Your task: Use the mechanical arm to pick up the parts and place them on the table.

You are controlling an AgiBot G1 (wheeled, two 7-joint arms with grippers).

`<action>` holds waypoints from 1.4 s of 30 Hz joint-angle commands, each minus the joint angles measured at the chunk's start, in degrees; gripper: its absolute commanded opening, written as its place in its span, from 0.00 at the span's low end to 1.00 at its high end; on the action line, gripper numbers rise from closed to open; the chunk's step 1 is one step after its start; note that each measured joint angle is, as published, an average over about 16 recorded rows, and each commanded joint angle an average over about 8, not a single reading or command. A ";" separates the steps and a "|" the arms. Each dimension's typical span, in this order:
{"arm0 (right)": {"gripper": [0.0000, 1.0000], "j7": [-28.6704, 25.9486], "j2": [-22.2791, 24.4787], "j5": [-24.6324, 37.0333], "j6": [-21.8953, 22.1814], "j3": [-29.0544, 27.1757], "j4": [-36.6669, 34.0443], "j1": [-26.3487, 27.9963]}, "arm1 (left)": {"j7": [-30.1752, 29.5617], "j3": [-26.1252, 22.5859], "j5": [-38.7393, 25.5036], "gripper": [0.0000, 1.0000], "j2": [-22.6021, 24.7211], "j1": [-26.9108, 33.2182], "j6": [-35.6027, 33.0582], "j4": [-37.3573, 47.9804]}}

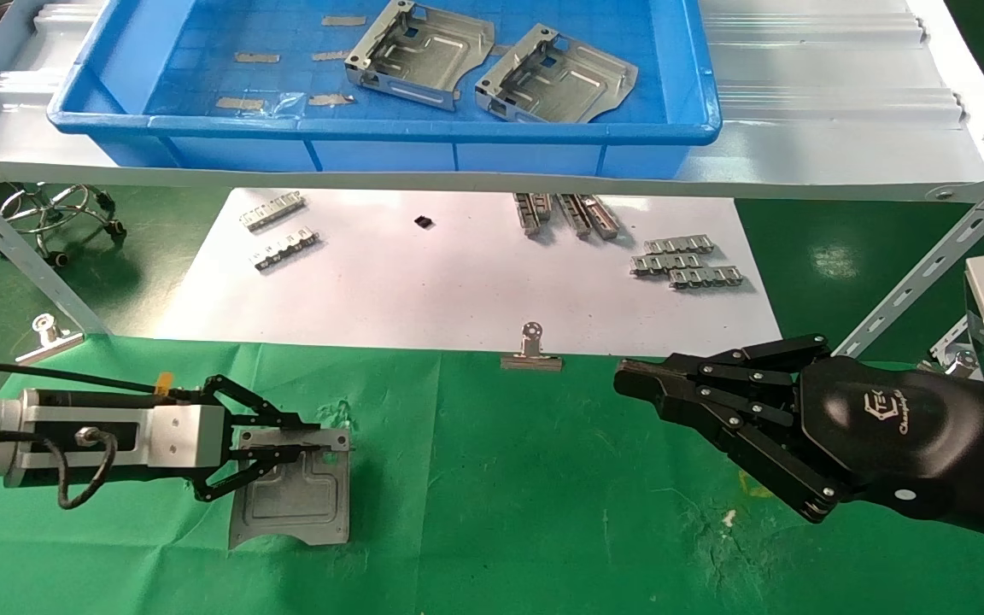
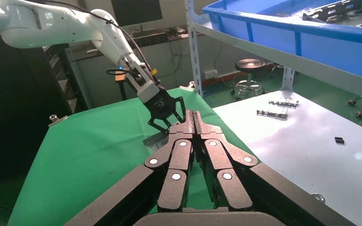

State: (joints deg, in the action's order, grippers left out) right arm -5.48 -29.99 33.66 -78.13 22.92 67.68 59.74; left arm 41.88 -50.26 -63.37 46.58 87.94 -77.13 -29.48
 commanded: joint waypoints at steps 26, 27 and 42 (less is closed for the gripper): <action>0.63 0.00 0.00 0.00 0.00 0.00 0.00 0.00 | -4.99 2.94 7.47 1.00 -2.07 1.41 -11.14 3.68; 0.75 0.00 0.00 0.00 0.00 0.00 0.00 0.00 | -6.15 3.15 7.91 1.00 -2.23 1.31 -11.81 3.56; 1.00 0.00 0.00 0.00 0.00 0.00 0.00 0.00 | -16.96 10.19 11.20 1.00 -4.35 -4.80 -11.64 -6.92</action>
State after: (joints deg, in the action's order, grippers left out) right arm -5.48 -29.99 33.66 -78.13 22.92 67.68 59.74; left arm 24.93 -40.08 -52.17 42.23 83.15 -88.77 -36.38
